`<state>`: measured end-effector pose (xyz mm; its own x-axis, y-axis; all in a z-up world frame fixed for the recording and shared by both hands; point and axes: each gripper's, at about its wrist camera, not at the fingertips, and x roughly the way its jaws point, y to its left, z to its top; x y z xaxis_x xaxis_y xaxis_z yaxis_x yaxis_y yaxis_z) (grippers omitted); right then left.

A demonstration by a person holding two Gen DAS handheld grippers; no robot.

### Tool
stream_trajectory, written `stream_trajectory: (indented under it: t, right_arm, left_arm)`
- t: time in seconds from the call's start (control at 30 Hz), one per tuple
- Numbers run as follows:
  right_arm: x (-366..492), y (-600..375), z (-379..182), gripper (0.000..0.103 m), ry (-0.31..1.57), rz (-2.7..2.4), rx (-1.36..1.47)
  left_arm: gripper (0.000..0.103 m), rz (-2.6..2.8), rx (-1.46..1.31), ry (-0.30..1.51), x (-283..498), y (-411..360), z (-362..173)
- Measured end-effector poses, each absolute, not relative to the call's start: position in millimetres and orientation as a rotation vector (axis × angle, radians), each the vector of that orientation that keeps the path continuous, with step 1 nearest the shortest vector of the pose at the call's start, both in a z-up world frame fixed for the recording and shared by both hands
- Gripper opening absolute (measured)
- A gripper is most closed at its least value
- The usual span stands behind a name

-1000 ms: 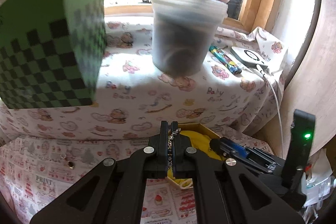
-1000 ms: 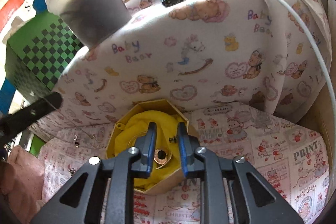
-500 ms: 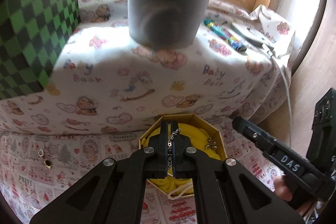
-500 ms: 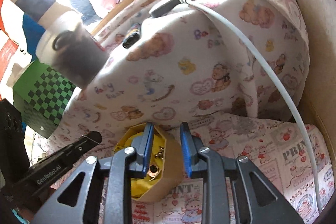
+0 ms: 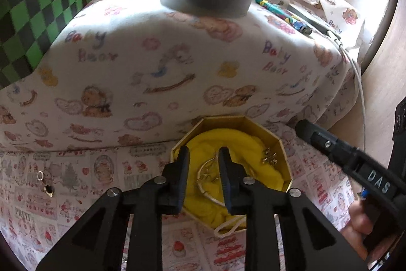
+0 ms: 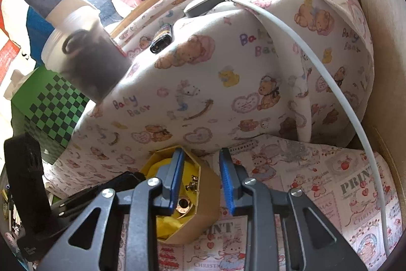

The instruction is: Organize jewelry

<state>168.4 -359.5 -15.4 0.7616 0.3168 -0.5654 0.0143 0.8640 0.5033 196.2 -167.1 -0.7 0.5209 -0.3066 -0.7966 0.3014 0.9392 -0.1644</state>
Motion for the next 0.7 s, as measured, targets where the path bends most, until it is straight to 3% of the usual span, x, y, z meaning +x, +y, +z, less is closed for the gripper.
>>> stream_trajectory:
  t: [0.6,0.7]
  right_arm:
    - [141.2,-324.7,15.7,0.031,0.596,0.250,0.392]
    - [134.7,-309.2,21.1,0.032,0.584,0.274,0.354]
  left_arm:
    - [0.022,-0.309,0.002,0.754,122.2,-88.7,75.3]
    - [0.028,-0.281,-0.016,0.744,106.6,-64.3,77.7]
